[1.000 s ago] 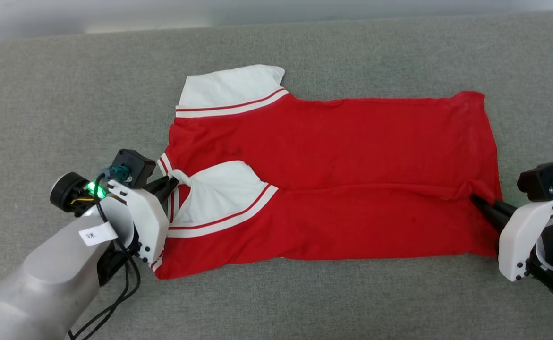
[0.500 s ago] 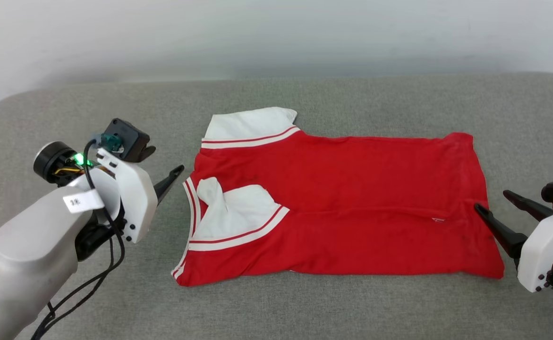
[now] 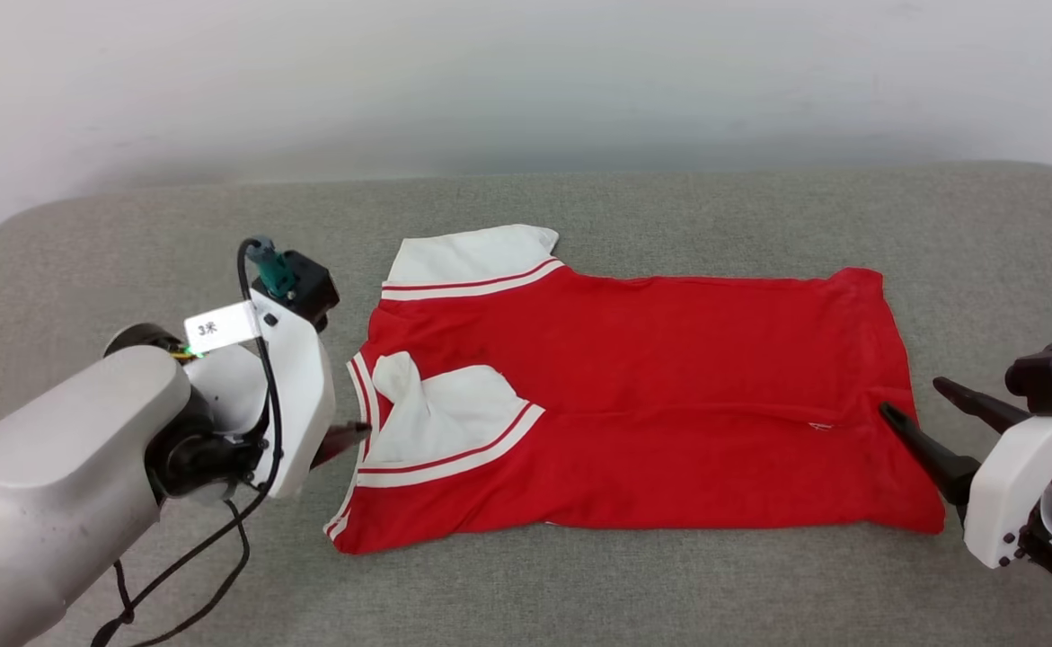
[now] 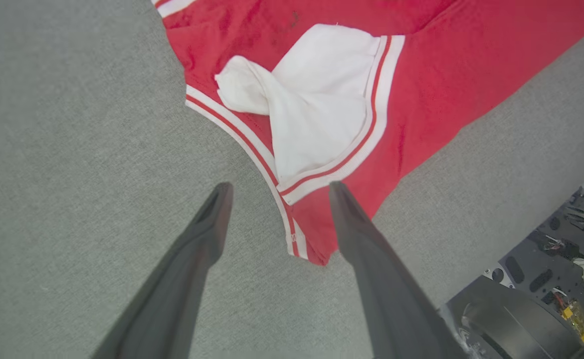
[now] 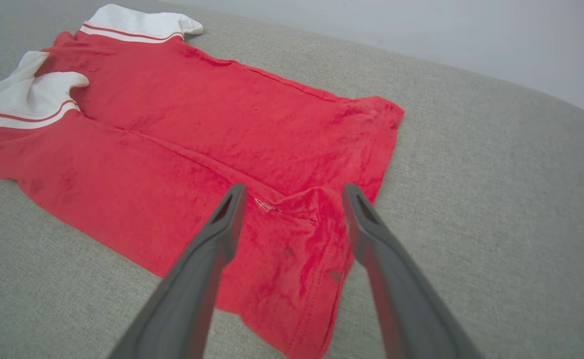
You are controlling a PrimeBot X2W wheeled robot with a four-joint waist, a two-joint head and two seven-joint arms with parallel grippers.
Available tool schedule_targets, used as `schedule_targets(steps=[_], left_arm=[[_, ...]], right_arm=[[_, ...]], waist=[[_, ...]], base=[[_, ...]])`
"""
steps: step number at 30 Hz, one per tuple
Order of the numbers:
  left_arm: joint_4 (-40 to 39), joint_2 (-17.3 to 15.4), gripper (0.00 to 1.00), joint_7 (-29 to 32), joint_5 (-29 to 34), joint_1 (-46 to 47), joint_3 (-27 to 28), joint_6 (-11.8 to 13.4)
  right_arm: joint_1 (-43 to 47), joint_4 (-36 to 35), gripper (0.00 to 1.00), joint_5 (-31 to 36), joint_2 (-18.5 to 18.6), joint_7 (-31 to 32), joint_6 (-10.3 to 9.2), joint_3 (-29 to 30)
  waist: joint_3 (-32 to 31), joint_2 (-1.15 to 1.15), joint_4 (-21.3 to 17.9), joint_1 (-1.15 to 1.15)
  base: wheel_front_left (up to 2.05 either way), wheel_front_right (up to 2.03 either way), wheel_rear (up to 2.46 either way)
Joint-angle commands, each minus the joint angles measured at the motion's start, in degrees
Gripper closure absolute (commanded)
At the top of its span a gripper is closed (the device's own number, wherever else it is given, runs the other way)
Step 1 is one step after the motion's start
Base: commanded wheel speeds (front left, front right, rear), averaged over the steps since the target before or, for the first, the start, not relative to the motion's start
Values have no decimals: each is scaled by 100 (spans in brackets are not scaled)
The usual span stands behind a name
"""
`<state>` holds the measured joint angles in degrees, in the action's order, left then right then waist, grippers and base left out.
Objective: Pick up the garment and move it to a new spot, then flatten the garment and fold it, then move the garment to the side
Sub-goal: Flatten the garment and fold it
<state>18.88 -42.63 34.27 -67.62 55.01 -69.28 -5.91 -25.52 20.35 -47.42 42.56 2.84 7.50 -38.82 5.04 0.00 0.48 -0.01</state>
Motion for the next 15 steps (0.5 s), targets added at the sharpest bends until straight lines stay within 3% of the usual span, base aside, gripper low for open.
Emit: schedule_targets(steps=[1,8,15], left_arm=[[-19,0,0,214,-121,-101,-40,73],[213,99,0,707,-237,-422,-205,133],[722,338,0,717,-164,-951,-321,79]], right_arm=[[80,-56,0,24,-58,41,-2,34],[-23,-167,0,123,-173,194,-2,64],[-93,-125,0,134,-318,260,-2,-4]], waist=[[41,0,-47,1],[215,0,-241,1],[370,0,-399,1]], base=[[0,0,0],[0,0,0],[0,0,0]])
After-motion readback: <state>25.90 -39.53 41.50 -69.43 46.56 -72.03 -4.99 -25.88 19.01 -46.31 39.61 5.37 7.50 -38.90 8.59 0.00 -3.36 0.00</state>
